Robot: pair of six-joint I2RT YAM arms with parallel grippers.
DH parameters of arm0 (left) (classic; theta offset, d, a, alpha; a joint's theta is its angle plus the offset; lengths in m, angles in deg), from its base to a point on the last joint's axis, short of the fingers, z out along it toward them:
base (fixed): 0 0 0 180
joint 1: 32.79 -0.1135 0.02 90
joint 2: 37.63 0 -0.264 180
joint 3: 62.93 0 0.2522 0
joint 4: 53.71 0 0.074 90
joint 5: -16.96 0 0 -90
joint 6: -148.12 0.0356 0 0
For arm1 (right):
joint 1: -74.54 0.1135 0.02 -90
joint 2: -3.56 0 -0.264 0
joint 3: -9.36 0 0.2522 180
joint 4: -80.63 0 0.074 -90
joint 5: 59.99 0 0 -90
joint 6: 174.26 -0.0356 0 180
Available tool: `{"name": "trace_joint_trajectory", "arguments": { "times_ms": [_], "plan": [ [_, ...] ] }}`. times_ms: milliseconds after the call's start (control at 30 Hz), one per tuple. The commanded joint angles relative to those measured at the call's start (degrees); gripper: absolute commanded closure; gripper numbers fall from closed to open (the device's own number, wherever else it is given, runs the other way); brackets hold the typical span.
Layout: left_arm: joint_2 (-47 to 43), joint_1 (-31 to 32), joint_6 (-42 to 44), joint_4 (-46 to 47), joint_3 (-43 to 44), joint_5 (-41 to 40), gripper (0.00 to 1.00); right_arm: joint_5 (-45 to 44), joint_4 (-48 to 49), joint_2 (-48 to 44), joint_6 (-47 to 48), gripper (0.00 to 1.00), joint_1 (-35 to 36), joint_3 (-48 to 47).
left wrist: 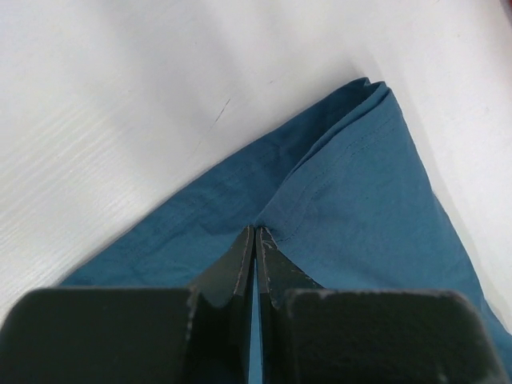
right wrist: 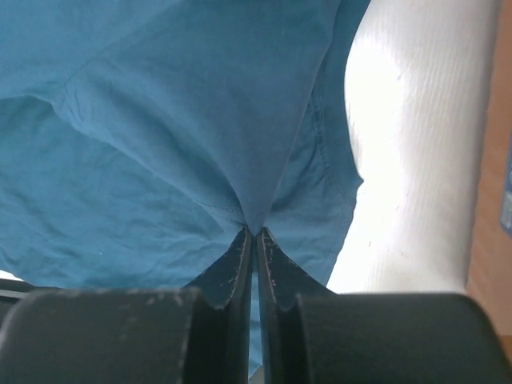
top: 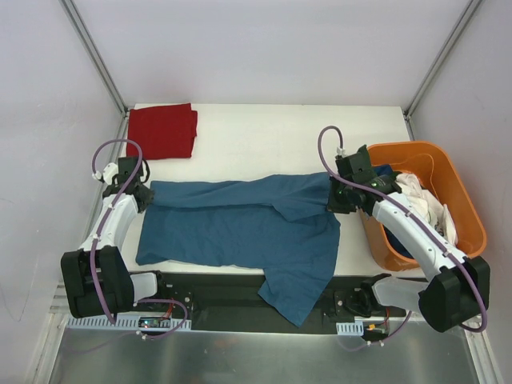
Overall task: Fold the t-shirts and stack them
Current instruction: Fold the flattened tshirt in 1/3 of the way
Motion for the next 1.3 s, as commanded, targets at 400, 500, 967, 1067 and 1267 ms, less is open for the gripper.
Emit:
{"name": "trace_joint_trajectory", "arguments": {
  "times_ms": [400,500,967,1067,1267],
  "plan": [
    [-4.64,-0.83,-2.79,-4.22,1.63,2.7,0.0,-2.31,-11.61,-0.63,-3.45,0.02,5.35,-2.38],
    [-6.05,-0.83,-2.7,-4.13,3.12,7.18,0.01,-1.81,-9.16,0.59,-2.4,0.04,5.35,-4.94],
    [11.95,0.84,2.31,7.81,7.95,30.74,0.01,3.04,4.13,31.25,-0.72,0.03,5.17,-22.78],
    [17.57,0.93,3.36,9.13,10.06,29.17,0.01,2.6,4.21,36.53,-0.72,0.03,4.82,-25.69],
    [26.02,0.76,4.42,9.66,16.21,23.38,0.01,0.4,4.3,42.25,-1.52,0.03,1.4,-26.22]
  ]
}}
